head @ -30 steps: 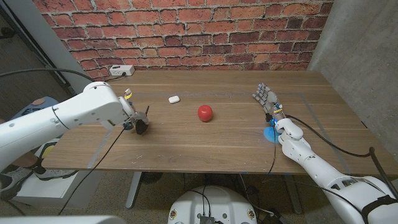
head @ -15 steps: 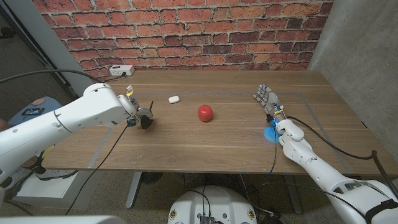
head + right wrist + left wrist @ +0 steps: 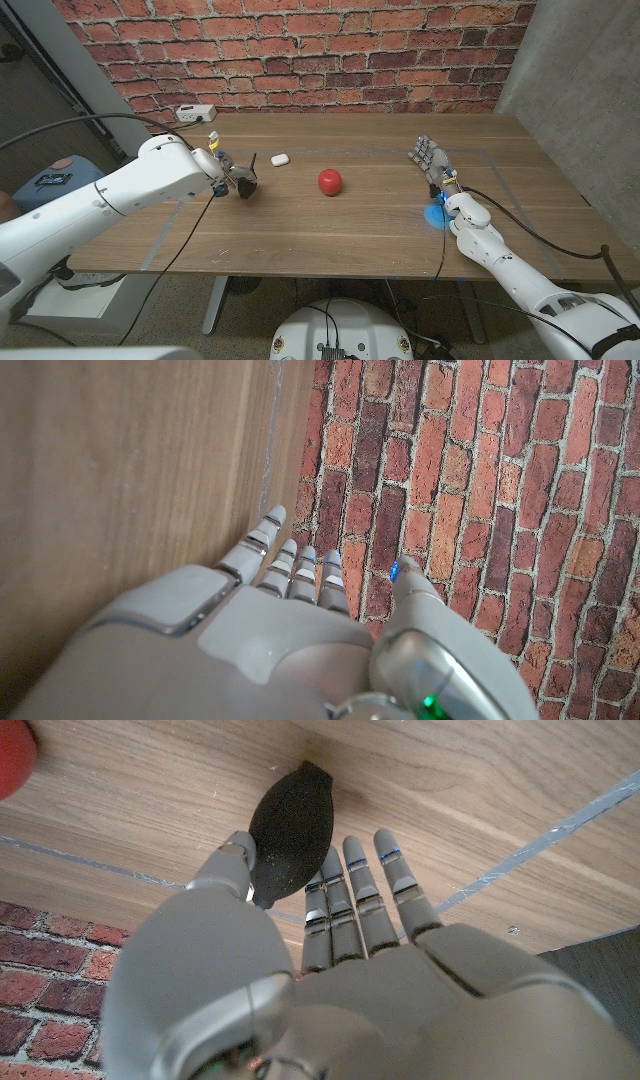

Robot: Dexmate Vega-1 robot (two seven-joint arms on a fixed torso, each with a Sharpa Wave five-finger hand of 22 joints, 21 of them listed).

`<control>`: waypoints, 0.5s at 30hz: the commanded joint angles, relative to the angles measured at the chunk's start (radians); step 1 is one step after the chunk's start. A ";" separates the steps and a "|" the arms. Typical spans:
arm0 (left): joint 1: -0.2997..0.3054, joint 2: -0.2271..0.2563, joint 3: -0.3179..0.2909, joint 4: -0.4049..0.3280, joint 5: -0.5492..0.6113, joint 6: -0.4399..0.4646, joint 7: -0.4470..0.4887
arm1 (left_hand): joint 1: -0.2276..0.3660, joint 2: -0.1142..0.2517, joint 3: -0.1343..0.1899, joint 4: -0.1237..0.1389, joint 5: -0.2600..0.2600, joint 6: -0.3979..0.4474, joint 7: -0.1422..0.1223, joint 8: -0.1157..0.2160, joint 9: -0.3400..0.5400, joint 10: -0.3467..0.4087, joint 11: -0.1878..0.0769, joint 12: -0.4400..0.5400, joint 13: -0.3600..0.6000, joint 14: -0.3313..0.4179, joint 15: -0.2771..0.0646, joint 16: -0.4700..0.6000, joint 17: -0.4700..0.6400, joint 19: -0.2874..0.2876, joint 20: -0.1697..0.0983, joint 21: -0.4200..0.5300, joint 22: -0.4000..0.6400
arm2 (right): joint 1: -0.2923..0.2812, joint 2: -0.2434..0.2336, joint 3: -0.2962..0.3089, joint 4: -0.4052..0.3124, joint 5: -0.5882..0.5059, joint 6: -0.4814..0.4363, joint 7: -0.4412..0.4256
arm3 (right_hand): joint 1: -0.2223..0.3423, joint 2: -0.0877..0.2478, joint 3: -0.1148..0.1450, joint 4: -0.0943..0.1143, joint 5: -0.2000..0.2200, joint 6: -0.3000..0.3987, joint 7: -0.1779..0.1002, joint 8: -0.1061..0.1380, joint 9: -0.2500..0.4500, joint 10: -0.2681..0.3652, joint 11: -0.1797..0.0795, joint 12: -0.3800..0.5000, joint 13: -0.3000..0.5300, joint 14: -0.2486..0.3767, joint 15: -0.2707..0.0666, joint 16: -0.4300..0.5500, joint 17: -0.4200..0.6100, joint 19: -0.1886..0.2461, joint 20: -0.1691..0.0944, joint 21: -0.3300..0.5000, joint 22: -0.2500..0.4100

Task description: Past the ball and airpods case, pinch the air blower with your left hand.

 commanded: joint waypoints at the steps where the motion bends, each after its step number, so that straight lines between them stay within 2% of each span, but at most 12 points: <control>1: 0.022 -0.030 -0.037 0.016 0.055 -0.084 -0.058 | 0.001 -0.007 -0.001 0.005 0.006 0.000 -0.005 -0.001 0.006 -0.001 -0.008 0.010 0.006 0.003 -0.005 -0.004 0.005 -0.001 -0.005 0.006 0.003 | -0.015 -0.007 0.004 -0.023 0.003 -0.003 -0.010 | 0.005 0.001 -0.003 -0.002 -0.001 0.000 0.003 0.006 0.004 0.000 0.005 0.004 0.000 0.001 -0.002 0.003 0.002 -0.003 0.003 0.004 0.001; 15: 0.044 -0.071 -0.079 0.052 0.070 -0.149 -0.072 | -0.002 -0.006 -0.001 0.006 0.011 0.002 -0.007 -0.002 0.011 -0.001 -0.008 0.012 0.011 0.006 -0.007 -0.007 0.006 -0.002 -0.007 0.011 0.002 | -0.016 -0.005 0.001 -0.031 -0.002 -0.005 -0.022 | 0.005 0.001 -0.003 -0.002 -0.001 0.002 0.005 0.006 0.004 -0.001 0.006 0.004 0.000 0.002 -0.002 0.004 0.002 -0.003 0.002 0.005 0.001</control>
